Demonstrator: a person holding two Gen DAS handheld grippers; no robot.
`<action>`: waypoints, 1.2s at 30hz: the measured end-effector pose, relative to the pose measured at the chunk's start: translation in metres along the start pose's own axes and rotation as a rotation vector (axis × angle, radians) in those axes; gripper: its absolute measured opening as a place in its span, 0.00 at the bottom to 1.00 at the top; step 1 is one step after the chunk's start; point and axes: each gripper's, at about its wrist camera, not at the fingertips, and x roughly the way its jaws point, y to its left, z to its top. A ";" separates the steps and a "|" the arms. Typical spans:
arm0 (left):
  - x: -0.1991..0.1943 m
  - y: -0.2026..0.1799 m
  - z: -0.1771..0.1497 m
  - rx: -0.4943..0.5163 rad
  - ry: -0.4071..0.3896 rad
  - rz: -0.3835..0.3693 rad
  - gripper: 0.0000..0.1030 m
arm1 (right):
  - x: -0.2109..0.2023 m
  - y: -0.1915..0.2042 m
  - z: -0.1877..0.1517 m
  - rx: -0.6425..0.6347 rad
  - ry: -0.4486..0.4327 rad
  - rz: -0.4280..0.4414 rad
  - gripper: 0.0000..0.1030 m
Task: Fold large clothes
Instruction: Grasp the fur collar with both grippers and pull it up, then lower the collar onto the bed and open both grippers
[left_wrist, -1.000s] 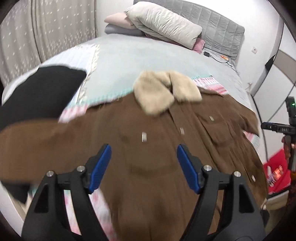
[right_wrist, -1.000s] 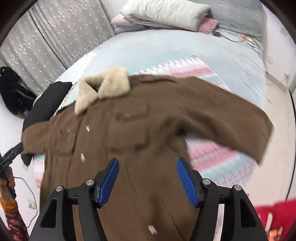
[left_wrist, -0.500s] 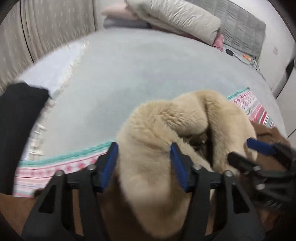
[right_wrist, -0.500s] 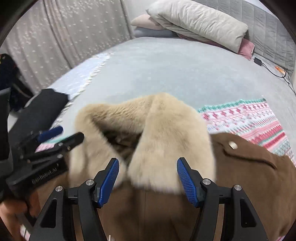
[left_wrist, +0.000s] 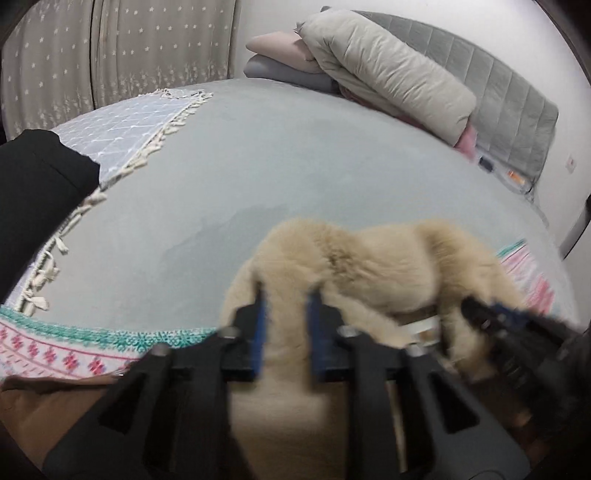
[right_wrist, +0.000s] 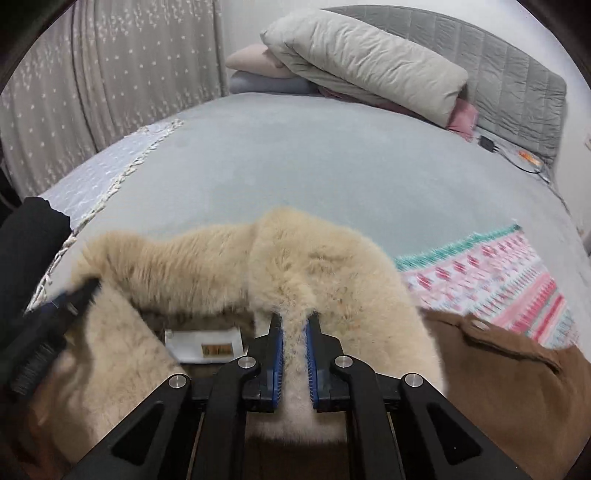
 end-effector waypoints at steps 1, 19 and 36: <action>0.009 0.006 -0.004 -0.034 0.033 -0.015 0.59 | 0.012 0.000 0.000 -0.012 0.016 0.000 0.18; -0.005 -0.001 -0.007 0.060 0.074 -0.121 0.09 | 0.017 -0.046 -0.018 0.002 -0.008 0.218 0.10; -0.107 0.005 -0.043 0.054 0.055 -0.154 0.77 | -0.065 -0.071 -0.063 -0.028 -0.063 0.177 0.62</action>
